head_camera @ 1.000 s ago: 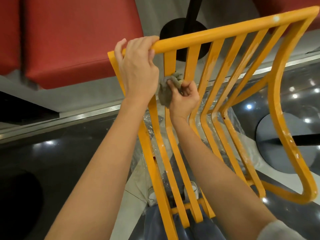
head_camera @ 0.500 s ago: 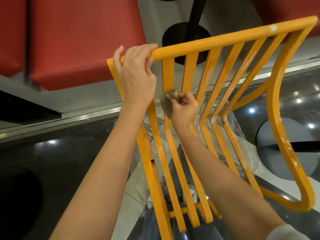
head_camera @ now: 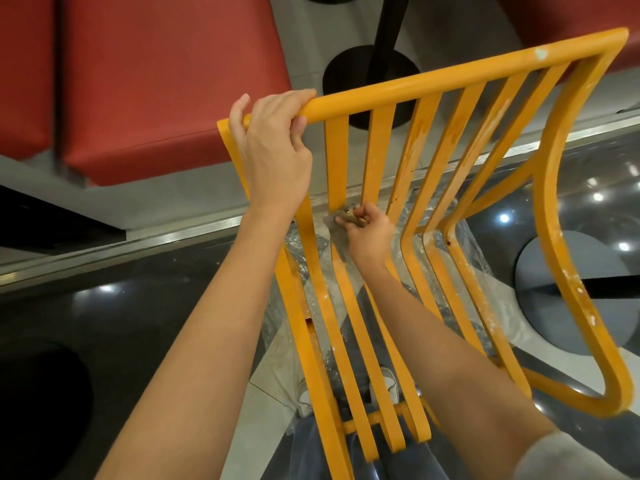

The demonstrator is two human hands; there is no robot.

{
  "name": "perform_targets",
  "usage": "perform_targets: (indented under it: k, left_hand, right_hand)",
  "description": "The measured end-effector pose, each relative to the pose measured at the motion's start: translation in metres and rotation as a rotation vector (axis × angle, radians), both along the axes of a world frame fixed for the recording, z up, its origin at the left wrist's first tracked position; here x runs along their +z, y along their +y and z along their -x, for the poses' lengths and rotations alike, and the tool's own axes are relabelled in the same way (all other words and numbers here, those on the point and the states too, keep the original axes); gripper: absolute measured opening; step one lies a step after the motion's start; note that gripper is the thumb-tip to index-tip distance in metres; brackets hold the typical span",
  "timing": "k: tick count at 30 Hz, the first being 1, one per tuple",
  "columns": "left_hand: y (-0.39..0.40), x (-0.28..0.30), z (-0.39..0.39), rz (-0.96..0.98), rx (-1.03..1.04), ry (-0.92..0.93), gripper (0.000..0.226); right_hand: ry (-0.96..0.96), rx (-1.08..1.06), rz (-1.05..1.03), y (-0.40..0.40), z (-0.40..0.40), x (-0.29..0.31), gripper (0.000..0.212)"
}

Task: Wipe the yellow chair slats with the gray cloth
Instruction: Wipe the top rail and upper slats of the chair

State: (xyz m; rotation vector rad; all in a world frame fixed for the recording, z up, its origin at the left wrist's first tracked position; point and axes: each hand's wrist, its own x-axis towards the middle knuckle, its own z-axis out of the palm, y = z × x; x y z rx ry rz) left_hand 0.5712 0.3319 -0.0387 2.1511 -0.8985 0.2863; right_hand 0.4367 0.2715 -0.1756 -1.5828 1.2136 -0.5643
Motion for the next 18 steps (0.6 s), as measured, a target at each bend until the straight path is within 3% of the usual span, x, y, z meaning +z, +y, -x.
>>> perform_targets:
  k: [3,7,10,12,14,15,18]
  left_hand:
    - [0.001,0.004,-0.001,-0.013,-0.022,0.018,0.037]
    - [0.001,0.01,0.002,-0.027,-0.032,0.04,0.036]
    - [0.003,0.014,0.003,-0.04,-0.043,0.077,0.034]
    - [0.003,0.018,0.002,-0.056,-0.037,0.104,0.033]
    - [0.003,0.022,0.002,-0.081,-0.022,0.127,0.034]
    - [0.003,0.023,0.003,-0.093,-0.016,0.142,0.035]
    - [0.002,0.026,0.003,-0.109,0.004,0.174,0.038]
  right_hand:
    - [0.059,-0.005,0.118,-0.008,0.012,0.034,0.027]
    - [-0.32,-0.209,0.369,-0.012,0.021,0.126,0.016]
    - [-0.435,-0.154,0.685,-0.034,0.0,0.183,0.021]
    - [-0.293,0.011,0.871,-0.053,-0.028,0.195,0.022]
    - [0.022,0.281,0.996,-0.065,-0.052,0.187,0.024]
    - [0.143,0.422,1.003,-0.068,-0.059,0.18,0.026]
    - [0.263,0.71,0.986,-0.087,-0.055,0.175,0.028]
